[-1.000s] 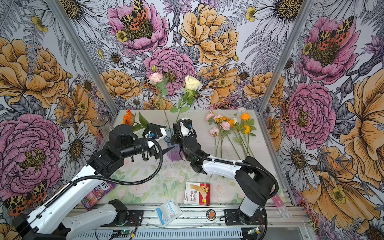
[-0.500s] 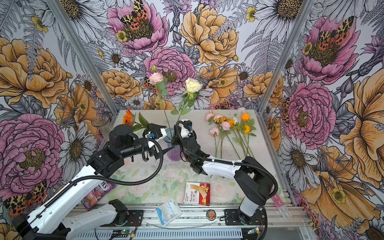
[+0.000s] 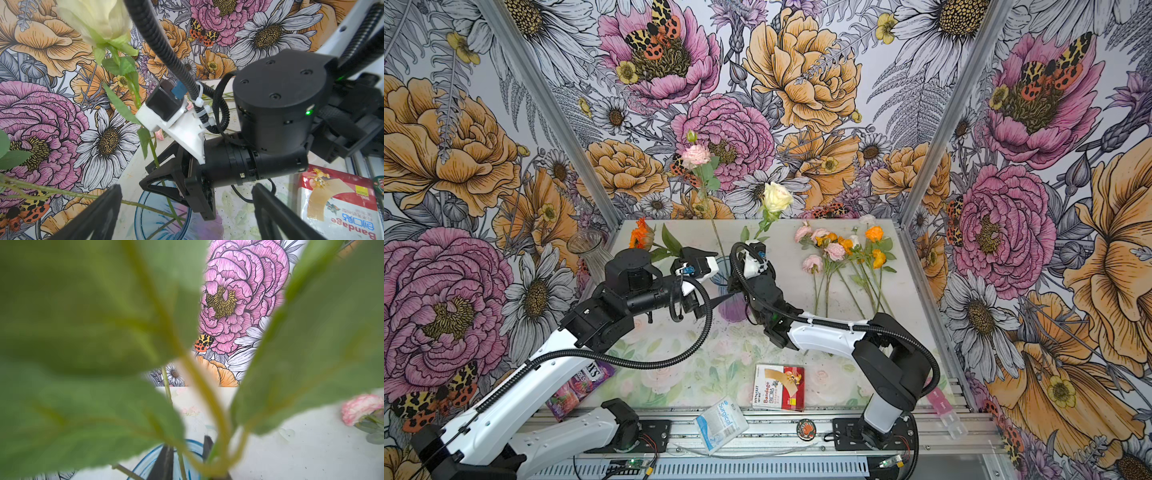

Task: Arrange the flowers into the vase
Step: 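Lower the cream rose stem into the blue-purple vase with the right gripper, then open the right gripper and withdraw it toward the flower pile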

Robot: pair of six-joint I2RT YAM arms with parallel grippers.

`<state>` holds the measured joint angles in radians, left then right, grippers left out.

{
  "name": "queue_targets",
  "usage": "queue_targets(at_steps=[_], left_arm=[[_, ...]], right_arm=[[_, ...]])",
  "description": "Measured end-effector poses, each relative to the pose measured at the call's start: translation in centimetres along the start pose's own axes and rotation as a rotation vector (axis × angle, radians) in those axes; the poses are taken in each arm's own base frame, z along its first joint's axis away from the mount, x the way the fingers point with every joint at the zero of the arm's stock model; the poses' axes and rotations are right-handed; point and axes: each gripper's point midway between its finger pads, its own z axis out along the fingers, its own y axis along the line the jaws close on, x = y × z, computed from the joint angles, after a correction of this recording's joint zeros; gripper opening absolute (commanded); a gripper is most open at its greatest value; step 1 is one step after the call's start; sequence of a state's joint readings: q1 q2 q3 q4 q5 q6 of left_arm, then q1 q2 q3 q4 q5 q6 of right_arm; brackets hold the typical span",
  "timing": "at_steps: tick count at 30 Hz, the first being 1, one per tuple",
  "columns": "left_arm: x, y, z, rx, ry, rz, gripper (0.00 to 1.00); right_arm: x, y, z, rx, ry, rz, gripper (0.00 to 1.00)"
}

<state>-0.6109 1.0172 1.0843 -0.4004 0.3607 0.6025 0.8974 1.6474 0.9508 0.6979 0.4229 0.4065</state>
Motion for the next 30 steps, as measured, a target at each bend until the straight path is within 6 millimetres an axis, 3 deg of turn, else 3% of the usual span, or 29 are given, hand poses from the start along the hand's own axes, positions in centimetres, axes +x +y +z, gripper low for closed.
queue_targets(at_steps=[3,14,24,30], left_arm=[[0.0,0.0,0.0,0.0,0.0,0.0,0.99],[0.0,0.0,0.0,0.0,0.001,0.0,0.99],[0.0,0.0,0.0,0.0,0.0,0.0,0.99],[-0.1,-0.3,0.1,0.007,-0.003,0.002,0.99]], right_arm=[[0.3,-0.1,-0.2,0.005,0.025,-0.013,0.55],[-0.6,0.5,-0.8,0.016,0.106,-0.061,0.87],[-2.6,-0.6,-4.0,0.062,0.183,-0.098,0.92],[-5.9,-2.6,-8.6,0.107,0.162,-0.076,0.88]])
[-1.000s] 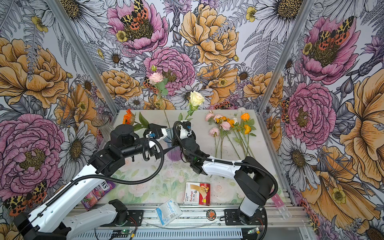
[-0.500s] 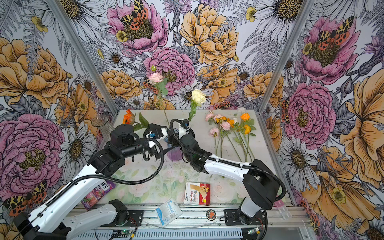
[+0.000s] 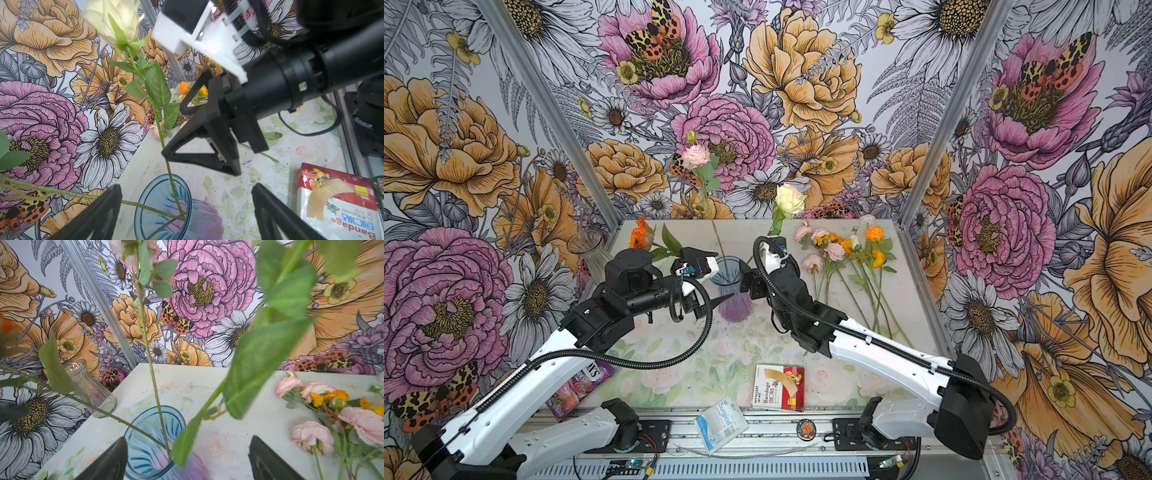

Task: Arrange the flowers into the vase
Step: 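Open the right gripper and withdraw it toward the flower pile, then lower the right gripper onto the pink rose stems and grasp them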

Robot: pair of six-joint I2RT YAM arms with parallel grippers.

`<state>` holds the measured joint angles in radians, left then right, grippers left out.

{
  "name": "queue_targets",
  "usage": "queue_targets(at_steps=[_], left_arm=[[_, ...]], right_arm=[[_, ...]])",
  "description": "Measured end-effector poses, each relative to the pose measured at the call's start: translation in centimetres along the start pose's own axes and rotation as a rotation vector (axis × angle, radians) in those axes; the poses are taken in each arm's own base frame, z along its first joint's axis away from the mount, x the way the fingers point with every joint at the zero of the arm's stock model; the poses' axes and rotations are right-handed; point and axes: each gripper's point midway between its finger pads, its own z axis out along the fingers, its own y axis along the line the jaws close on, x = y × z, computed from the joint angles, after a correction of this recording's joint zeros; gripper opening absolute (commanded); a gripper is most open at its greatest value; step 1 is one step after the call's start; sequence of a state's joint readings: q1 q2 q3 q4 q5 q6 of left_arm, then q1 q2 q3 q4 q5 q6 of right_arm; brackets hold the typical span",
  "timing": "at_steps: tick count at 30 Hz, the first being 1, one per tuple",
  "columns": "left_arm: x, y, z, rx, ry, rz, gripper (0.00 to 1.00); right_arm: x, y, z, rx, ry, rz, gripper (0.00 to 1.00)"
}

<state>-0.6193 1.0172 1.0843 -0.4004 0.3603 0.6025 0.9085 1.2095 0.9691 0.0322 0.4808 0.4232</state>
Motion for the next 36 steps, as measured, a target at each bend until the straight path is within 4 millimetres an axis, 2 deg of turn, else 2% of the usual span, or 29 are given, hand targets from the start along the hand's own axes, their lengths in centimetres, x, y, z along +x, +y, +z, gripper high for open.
queue_targets(at_steps=[4,6,9,12,18,22,29,33,36], left_arm=[[-0.4,-0.8,0.2,0.022,-0.01,0.008,0.99],[-0.8,-1.5,0.3,0.04,-0.018,0.014,0.99],[-1.2,-2.7,0.6,0.074,-0.029,0.022,0.99],[-1.4,-4.4,1.6,0.125,-0.026,0.033,0.99],[0.1,-9.3,4.7,0.265,0.043,0.06,0.99],[0.9,-10.8,5.5,0.308,0.077,0.069,0.99],[0.8,-11.5,5.4,0.321,0.078,0.079,0.99],[0.9,-11.4,5.5,0.314,0.082,0.081,0.99],[0.9,-11.3,5.5,0.311,0.084,0.084,0.99]], right_arm=[[-0.8,-3.1,-4.2,0.035,-0.034,0.047,0.77],[-1.1,-4.6,-5.6,0.062,-0.046,0.061,0.75],[-1.3,-6.9,-6.9,0.122,-0.044,0.07,0.75],[-0.4,-9.3,-7.0,0.198,-0.005,0.064,0.75],[4.3,-14.9,-5.1,0.353,0.193,0.08,0.6],[8.5,-17.8,-4.2,0.414,0.337,0.114,0.59],[14.6,-21.4,-2.6,0.488,0.559,0.167,0.48],[18.2,-22.2,-1.8,0.51,0.687,0.168,0.44],[19.6,-22.4,-0.8,0.515,0.746,0.162,0.43]])
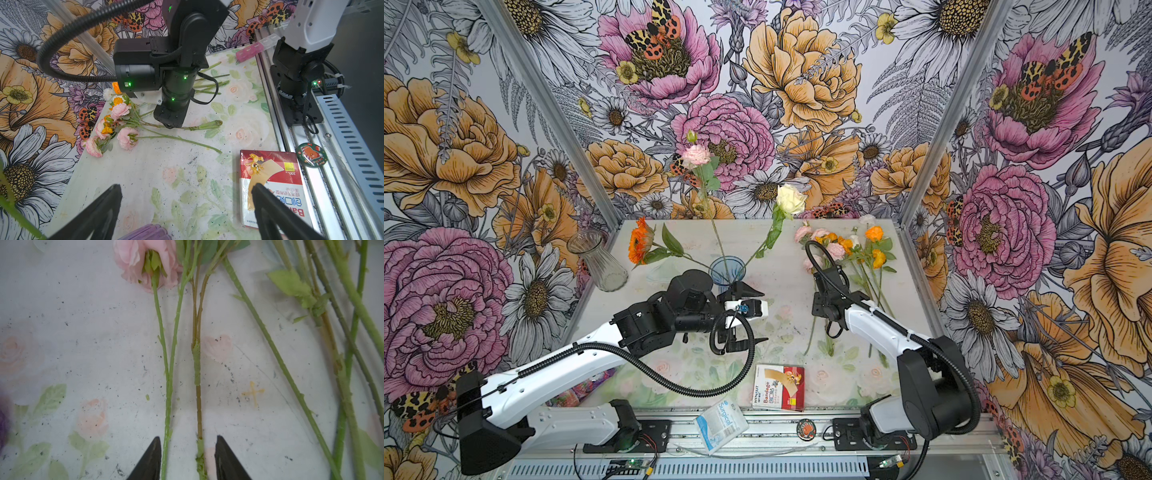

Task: Arrange the flowers into the vase
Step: 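Lower the right gripper onto the pink rose stems and grasp them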

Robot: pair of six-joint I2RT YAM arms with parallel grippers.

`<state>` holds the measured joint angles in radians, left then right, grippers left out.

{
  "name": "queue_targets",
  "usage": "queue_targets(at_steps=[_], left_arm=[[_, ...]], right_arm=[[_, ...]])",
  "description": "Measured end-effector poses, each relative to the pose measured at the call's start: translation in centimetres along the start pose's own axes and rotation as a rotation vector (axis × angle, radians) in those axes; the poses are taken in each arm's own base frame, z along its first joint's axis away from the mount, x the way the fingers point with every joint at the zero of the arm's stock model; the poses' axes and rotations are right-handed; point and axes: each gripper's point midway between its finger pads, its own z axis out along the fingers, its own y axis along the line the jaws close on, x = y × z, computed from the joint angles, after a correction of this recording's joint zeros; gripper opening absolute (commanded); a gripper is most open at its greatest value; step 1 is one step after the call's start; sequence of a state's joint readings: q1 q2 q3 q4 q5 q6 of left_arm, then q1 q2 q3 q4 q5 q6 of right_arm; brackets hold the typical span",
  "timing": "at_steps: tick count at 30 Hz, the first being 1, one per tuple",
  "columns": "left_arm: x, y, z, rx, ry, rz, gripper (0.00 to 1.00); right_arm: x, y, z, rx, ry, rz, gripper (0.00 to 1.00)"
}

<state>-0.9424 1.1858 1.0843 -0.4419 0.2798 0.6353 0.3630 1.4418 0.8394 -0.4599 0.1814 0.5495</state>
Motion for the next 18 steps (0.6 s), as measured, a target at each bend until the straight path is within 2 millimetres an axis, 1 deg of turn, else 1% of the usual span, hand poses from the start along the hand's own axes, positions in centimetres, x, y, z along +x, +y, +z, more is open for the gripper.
queue_targets(at_steps=[6,9,13,18], left_arm=[[0.1,0.0,0.0,-0.001,0.002,0.0,0.99],[0.1,0.0,0.0,0.0,0.005,0.0,0.99],[0.1,0.0,0.0,0.0,0.005,0.0,0.99],[0.1,0.0,0.0,0.0,0.005,0.0,0.99]], right_arm=[[-1.5,1.1,2.0,0.002,0.018,-0.007,0.42],[-1.9,1.4,3.2,0.004,0.029,-0.002,0.4],[-1.5,1.5,4.8,0.011,0.06,-0.001,0.39],[-1.0,1.1,5.8,0.018,0.083,0.005,0.37]])
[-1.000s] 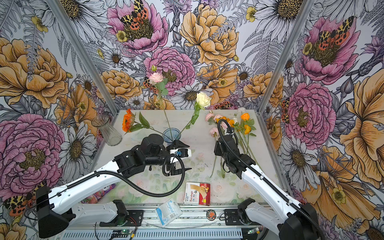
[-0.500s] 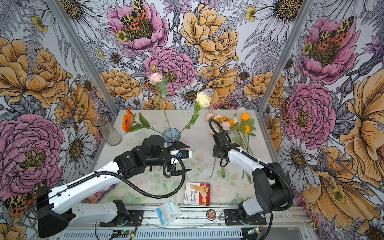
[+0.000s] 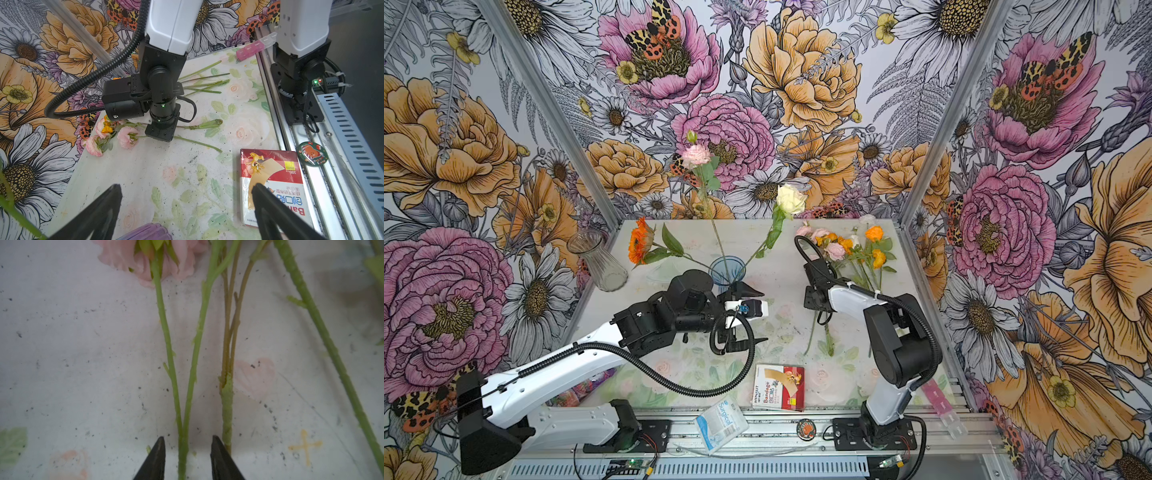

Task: Arrange the flowers into the vase
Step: 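Lower the right gripper onto the pink rose stems and grasp them, then lift the pink roses upright and carry them over the vase with the right gripper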

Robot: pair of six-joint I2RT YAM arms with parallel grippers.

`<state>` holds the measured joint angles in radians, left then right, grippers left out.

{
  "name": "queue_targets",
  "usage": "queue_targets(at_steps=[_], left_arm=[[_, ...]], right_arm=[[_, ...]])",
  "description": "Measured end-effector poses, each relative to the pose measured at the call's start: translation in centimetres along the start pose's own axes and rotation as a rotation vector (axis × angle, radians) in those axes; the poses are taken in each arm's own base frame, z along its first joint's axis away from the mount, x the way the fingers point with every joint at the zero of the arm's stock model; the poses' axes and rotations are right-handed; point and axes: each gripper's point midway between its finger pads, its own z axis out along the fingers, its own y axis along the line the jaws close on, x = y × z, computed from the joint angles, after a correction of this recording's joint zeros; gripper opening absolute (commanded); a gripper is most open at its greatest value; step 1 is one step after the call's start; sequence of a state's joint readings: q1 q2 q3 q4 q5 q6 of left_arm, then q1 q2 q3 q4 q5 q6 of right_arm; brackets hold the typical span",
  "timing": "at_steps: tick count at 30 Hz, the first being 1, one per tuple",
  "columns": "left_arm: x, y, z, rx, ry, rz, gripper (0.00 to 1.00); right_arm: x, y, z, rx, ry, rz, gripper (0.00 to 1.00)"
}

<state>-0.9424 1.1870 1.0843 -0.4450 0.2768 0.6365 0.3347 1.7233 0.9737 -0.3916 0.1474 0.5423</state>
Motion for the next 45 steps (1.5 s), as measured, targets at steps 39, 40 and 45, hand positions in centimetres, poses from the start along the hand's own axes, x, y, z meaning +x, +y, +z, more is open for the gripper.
queue_targets(at_steps=[39,40,45], left_arm=[[0.2,0.4,0.0,-0.021,0.014,0.003,0.99],[0.3,0.4,0.0,-0.022,0.014,0.003,0.99],[0.3,0.4,0.0,-0.023,0.016,0.003,0.99]], right_arm=[[-2.9,1.4,-5.8,-0.132,-0.128,0.018,0.0],[-3.2,1.3,-6.6,-0.138,-0.147,0.019,0.0],[-4.9,-0.3,-10.9,-0.143,-0.245,0.052,0.0]])
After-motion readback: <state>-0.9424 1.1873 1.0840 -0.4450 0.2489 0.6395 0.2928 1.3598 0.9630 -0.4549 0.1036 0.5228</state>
